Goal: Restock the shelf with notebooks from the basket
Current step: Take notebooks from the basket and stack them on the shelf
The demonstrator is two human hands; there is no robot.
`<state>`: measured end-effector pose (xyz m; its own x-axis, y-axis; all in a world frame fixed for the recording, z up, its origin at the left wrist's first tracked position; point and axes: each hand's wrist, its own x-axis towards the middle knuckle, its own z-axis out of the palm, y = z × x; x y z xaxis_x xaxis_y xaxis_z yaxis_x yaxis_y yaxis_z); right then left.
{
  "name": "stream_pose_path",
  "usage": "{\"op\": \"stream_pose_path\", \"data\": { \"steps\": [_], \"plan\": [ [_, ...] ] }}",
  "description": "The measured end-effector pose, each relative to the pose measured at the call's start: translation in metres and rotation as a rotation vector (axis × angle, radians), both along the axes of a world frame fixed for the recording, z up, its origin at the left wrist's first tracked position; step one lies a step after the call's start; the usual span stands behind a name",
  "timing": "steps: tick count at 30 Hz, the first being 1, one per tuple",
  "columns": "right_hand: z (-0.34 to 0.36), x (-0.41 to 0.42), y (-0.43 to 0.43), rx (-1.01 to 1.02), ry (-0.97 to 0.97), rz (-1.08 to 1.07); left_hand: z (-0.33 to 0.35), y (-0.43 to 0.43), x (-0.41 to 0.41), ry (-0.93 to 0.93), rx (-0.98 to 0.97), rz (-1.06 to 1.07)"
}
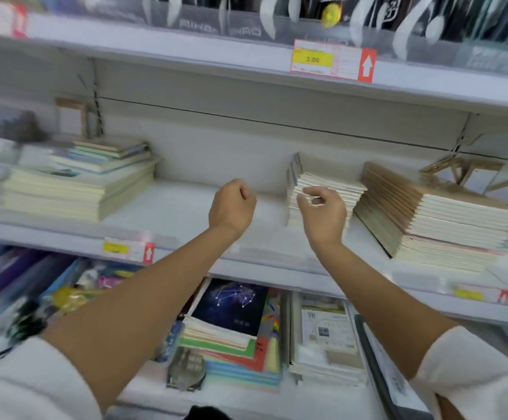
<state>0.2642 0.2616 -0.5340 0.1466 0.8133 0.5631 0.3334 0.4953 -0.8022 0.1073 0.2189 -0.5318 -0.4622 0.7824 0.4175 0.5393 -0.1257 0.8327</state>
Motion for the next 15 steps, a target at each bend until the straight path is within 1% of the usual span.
{"op": "stream_pose_path", "data": {
  "steps": [3, 7, 13, 15],
  "plan": [
    [-0.019, -0.043, -0.052, -0.069, -0.025, 0.235, -0.013, -0.055, -0.042, 0.0, -0.069, 0.062],
    [-0.052, -0.098, -0.124, -0.16, -0.122, 0.513, -0.042, -0.137, -0.108, -0.071, -0.211, 0.177],
    [-0.106, -0.198, -0.206, -0.324, -0.286, 0.757, -0.1, -0.269, -0.182, -0.185, -0.451, 0.452],
    [-0.127, -0.229, -0.233, -0.384, -0.337, 0.834, -0.122, -0.311, -0.203, -0.27, -0.541, 0.497]
  ]
}}
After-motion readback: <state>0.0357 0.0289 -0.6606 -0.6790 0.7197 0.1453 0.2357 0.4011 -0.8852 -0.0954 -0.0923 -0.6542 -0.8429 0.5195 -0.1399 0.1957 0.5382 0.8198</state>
